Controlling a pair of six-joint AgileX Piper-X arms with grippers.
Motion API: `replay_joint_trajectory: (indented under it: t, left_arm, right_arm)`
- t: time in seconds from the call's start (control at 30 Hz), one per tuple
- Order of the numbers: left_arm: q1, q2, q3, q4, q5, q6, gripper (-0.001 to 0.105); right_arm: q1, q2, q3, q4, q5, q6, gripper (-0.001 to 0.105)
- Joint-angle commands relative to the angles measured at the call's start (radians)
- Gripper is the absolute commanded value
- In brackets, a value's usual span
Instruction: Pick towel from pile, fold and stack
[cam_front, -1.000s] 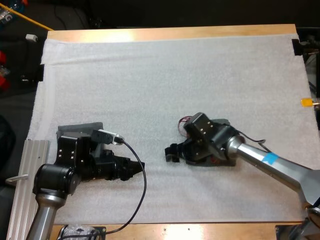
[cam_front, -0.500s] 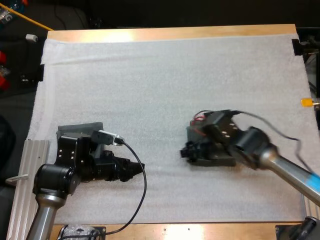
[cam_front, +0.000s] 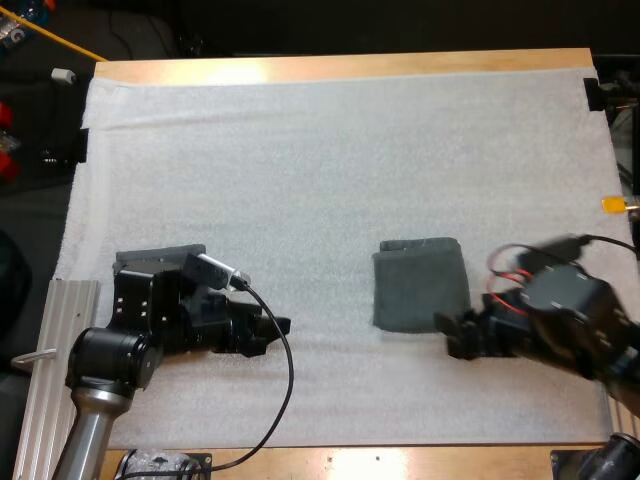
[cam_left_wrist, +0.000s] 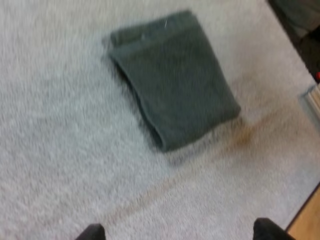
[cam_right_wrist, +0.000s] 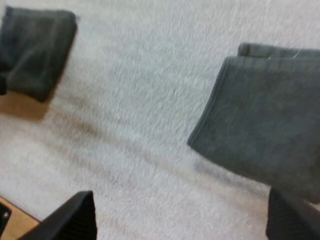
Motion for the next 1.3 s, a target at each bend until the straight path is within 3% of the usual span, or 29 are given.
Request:
replay_joint_trajectory:
  t: [0.0, 0.1, 0.23, 0.4, 0.5, 0.57, 0.63, 0.8, 0.93, 1.27]
  left_arm:
    - [0.002, -0.007, -0.003, -0.018, 0.008, -0.001, 0.058]
    - [0.002, -0.006, -0.003, -0.022, 0.008, -0.001, 0.059]
    - [0.002, 0.016, -0.003, -0.036, 0.006, -0.092, 0.073]
    - [-0.05, 0.08, -0.003, -0.109, -0.002, -0.181, 0.072]
    - [-0.14, 0.125, -0.003, -0.176, -0.091, -0.255, 0.072]
    - [-0.209, 0.162, -0.003, -0.235, -0.206, -0.313, 0.072]
    - [-0.253, 0.2, -0.003, -0.292, -0.247, -0.359, 0.072]
    - [-0.339, 0.313, -0.003, -0.431, -0.25, -0.476, 0.072]
    - [-0.392, 0.424, -0.003, -0.532, -0.243, -0.542, 0.072]
    - [-0.437, 0.661, -0.003, -0.741, -0.213, -0.694, 0.072]
  right_arm:
    - [-0.001, -0.019, -0.008, 0.024, 0.017, -0.009, 0.067]
    - [-0.001, -0.086, -0.008, 0.059, 0.058, -0.009, 0.067]
    - [-0.001, -0.17, -0.008, 0.098, 0.081, -0.009, 0.067]
    - [-0.001, -0.232, -0.008, 0.11, 0.1, -0.009, 0.067]
    - [-0.001, -0.247, -0.008, 0.11, 0.129, -0.009, 0.067]
    - [-0.001, -0.248, -0.008, 0.117, 0.153, -0.009, 0.067]
    - [-0.001, -0.248, -0.008, 0.13, 0.166, -0.009, 0.067]
    - [-0.001, -0.248, -0.008, 0.188, 0.193, 0.021, 0.067]
    - [-0.001, -0.248, -0.008, 0.213, 0.17, 0.132, 0.067]
    - [-0.001, -0.248, -0.008, 0.254, 0.139, 0.137, 0.067]
